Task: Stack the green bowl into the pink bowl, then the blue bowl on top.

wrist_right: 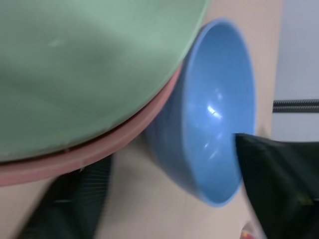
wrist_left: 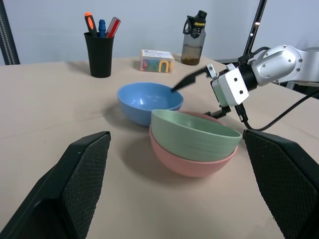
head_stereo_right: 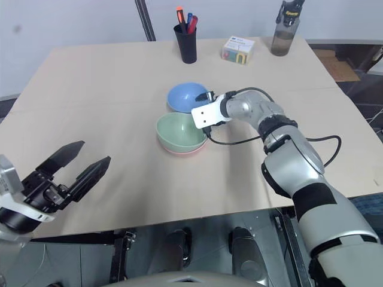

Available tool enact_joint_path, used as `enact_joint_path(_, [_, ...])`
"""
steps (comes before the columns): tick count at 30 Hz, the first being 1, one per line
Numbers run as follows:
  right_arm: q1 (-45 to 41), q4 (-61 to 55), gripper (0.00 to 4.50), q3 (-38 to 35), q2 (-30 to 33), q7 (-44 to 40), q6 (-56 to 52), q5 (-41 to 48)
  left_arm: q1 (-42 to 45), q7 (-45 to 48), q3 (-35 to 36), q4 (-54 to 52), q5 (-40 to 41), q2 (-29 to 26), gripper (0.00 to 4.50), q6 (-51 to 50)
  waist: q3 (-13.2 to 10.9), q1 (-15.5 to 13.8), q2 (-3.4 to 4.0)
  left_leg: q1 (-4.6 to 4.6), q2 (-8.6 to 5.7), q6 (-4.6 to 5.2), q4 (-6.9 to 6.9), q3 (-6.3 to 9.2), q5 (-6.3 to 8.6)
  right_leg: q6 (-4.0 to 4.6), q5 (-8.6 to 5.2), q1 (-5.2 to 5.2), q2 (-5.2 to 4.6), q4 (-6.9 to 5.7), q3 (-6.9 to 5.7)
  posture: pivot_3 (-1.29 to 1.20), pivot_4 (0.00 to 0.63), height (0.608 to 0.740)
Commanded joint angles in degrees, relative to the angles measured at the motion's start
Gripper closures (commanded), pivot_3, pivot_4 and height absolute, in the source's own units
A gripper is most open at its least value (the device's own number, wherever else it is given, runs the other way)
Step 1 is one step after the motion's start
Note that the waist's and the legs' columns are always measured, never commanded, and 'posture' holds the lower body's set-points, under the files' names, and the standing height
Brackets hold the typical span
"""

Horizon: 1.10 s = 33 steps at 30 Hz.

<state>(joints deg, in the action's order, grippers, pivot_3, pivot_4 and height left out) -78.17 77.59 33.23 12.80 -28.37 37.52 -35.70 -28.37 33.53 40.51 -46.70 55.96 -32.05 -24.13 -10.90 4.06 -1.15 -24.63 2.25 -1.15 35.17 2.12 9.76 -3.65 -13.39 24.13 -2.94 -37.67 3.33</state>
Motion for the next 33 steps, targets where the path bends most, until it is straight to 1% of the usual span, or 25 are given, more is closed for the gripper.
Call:
enact_joint_path(1, [-1.6,-0.1,2.43,0.1,-0.8,1.9,-1.1,-1.1,-1.1,-1.0,2.2,-3.0,1.2,0.1,0.0,1.9,0.0,0.0,0.0,0.0,0.0,0.0,-0.01,0.01,0.0,0.0,0.0,0.0,0.01,0.0,-0.01,0.0,0.15,0.74])
enact_joint_path(3, [-1.6,0.0,3.14,0.0,-1.1,2.6,-1.6,-1.7,-1.6,-1.5,2.1,-3.5,1.3,0.2,0.0,2.3,0.0,0.0,0.0,0.0,0.01,0.0,-0.02,0.01,0.0,0.0,0.0,0.02,0.02,-0.01,0.0,0.0,0.15,0.74])
enact_joint_path(5, [-1.7,0.1,4.0,0.0,-1.2,3.4,-1.9,-2.4,-1.9,-2.0,1.8,-3.9,1.4,0.3,0.0,2.6,0.0,0.0,0.0,0.0,0.01,0.0,-0.02,0.0,0.0,0.0,0.0,0.02,0.02,-0.01,0.0,0.0,0.15,0.74])
enact_joint_path(6, [-1.8,0.1,4.31,0.0,-1.2,3.5,-1.9,-2.6,-2.0,-2.2,1.8,-3.9,1.4,0.3,0.0,2.8,0.0,0.0,0.0,-0.01,0.01,0.0,-0.01,0.01,0.0,0.0,0.0,0.02,0.02,-0.01,-0.01,0.0,0.15,0.74])
enact_joint_path(7, [-1.9,0.1,4.44,-0.1,-1.0,3.6,-1.7,-2.8,-2.0,-2.3,1.6,-3.9,1.4,0.2,0.0,2.8,0.0,0.0,0.0,-0.01,0.01,0.0,-0.01,0.01,0.0,0.0,0.0,0.02,0.02,-0.01,-0.01,0.0,0.15,0.74])
enact_joint_path(10, [-2.4,-0.2,4.44,-0.9,0.2,2.4,-0.3,-2.3,-1.6,-2.6,1.1,-3.6,1.3,-0.1,0.0,3.1,0.0,0.0,0.0,-0.01,0.01,0.0,-0.01,0.02,0.0,0.0,0.0,0.02,0.02,-0.02,-0.01,0.0,0.15,0.74])
enact_joint_path(12, [-3.0,-0.6,4.44,-2.9,1.7,-1.3,1.6,-0.1,-1.1,-2.6,0.6,-3.1,1.1,-0.3,0.0,3.2,0.0,-0.1,0.0,-0.02,0.01,0.0,-0.01,0.01,0.0,0.0,0.0,0.02,0.02,-0.02,-0.01,0.0,0.15,0.74])
enact_joint_path(14, [-3.3,-1.4,4.44,-6.9,3.2,-9.0,3.9,5.1,-0.4,-2.3,-0.1,-2.4,0.6,-0.5,0.0,3.2,0.0,-0.1,0.0,-0.03,0.0,0.0,-0.01,0.01,0.0,0.0,0.0,0.01,0.02,0.0,-0.01,0.0,0.15,0.74])
enact_joint_path(16, [-2.8,-3.2,4.44,-12.7,4.2,-21.6,4.8,13.3,0.4,-1.8,-0.8,-1.4,0.0,-0.8,0.0,3.3,0.0,-0.1,0.0,-0.03,0.0,0.0,-0.01,-0.01,0.0,-0.01,0.01,-0.01,0.02,0.02,0.0,0.0,0.15,0.74])
enact_joint_path(17, [-2.1,-5.2,4.44,-15.5,4.8,-29.6,4.2,18.4,0.9,-1.4,-1.0,-0.7,-0.2,-1.1,0.0,3.2,0.0,-0.1,0.0,-0.03,0.01,0.0,-0.01,0.0,0.0,-0.01,0.01,-0.02,0.03,0.02,0.0,0.0,0.15,0.74])
enact_joint_path(18, [-0.2,-10.9,4.44,-18.1,5.7,-39.8,0.6,25.4,1.6,-0.7,-1.2,0.3,-0.5,-1.6,0.0,3.2,0.0,0.0,0.01,-0.01,0.01,0.01,-0.01,0.0,0.0,-0.02,0.01,-0.03,0.05,0.01,0.0,0.0,0.15,0.74])
enact_joint_path(20, [4.7,-24.4,4.44,-20.5,7.8,-53.1,-8.7,35.8,2.9,0.5,-1.4,2.0,-0.7,-2.5,0.0,3.1,0.0,-0.1,0.02,0.05,0.07,0.01,-0.01,0.01,0.0,-0.02,0.01,-0.06,0.11,-0.03,-0.01,0.0,0.15,0.74])
enact_joint_path(22, [10.3,-39.2,4.44,-20.4,10.5,-58.9,-19.3,41.7,4.0,1.5,-1.7,3.4,-0.9,-3.3,0.0,3.0,0.0,-0.2,0.02,0.18,0.12,0.01,-0.01,0.07,0.0,-0.05,0.02,-0.21,0.15,-0.05,-0.06,0.0,0.15,0.74])
enact_joint_path(24, [14.6,-49.8,4.44,-19.8,12.7,-60.2,-26.9,44.0,4.7,2.6,-2.2,4.2,-1.1,-3.9,0.0,2.9,0.0,-0.6,0.02,0.23,0.13,0.01,-0.03,0.09,0.01,-0.02,-0.01,-0.29,0.15,-0.03,-0.09,0.0,0.15,0.74])
enact_joint_path(26, [17.3,-56.4,3.83,-19.5,13.5,-59.1,-32.3,44.7,5.2,3.7,-2.6,4.8,-1.2,-4.6,0.0,2.8,0.0,-0.6,0.03,0.24,0.13,0.01,0.0,0.06,0.01,-0.03,-0.01,-0.29,0.14,-0.02,-0.07,0.0,0.15,0.74])
enact_joint_path(27, [18.2,-57.7,3.71,-19.2,13.4,-58.3,-33.6,44.3,5.8,4.1,-2.9,5.4,-1.4,-5.0,0.0,2.7,0.0,-0.6,0.03,0.23,0.13,0.0,0.01,0.04,0.01,-0.03,-0.01,-0.26,0.14,-0.04,-0.06,0.0,0.15,0.74])
enact_joint_path(29, [19.1,-58.6,2.8,-18.7,13.1,-57.0,-34.6,43.4,6.8,4.7,-3.4,6.2,-1.6,-5.7,0.0,2.5,0.0,-0.3,0.03,0.32,0.13,0.0,0.03,-0.02,0.01,-0.06,-0.03,-0.26,0.14,-0.08,-0.01,0.0,0.15,0.74])
enact_joint_path(30, [19.4,-58.5,2.44,-18.4,12.8,-56.1,-35.0,43.0,7.3,5.0,-3.5,6.6,-1.6,-6.0,0.0,2.3,0.0,-0.3,0.02,0.38,0.13,0.0,0.03,-0.03,0.0,-0.11,-0.06,-0.29,0.14,-0.09,0.0,0.0,0.15,0.74])
enact_joint_path(31, [19.6,-58.5,1.94,-18.3,12.6,-55.4,-35.4,42.8,7.6,5.2,-3.5,6.8,-1.6,-6.2,0.0,2.2,0.0,-0.3,0.01,0.45,0.13,-0.01,0.03,-0.05,0.01,-0.18,-0.1,-0.33,0.14,-0.09,0.02,0.0,0.15,0.74])
enact_joint_path(32, [19.7,-58.1,1.6,-18.3,12.4,-54.2,-34.9,42.2,7.7,5.5,-3.6,6.9,-1.7,-6.5,0.0,2.1,0.0,-0.3,0.01,0.48,0.14,-0.01,0.02,-0.06,0.01,-0.18,-0.11,-0.35,0.14,-0.09,0.02,0.0,0.15,0.74])
enact_joint_path(33, [19.9,-57.6,1.16,-19.0,12.1,-51.4,-34.1,41.4,7.6,6.0,-3.6,6.8,-1.4,-6.9,0.0,1.7,0.0,-0.3,0.01,0.47,0.14,-0.01,0.02,-0.07,0.01,-0.19,-0.11,-0.35,0.14,-0.08,0.03,0.0,0.15,0.74])
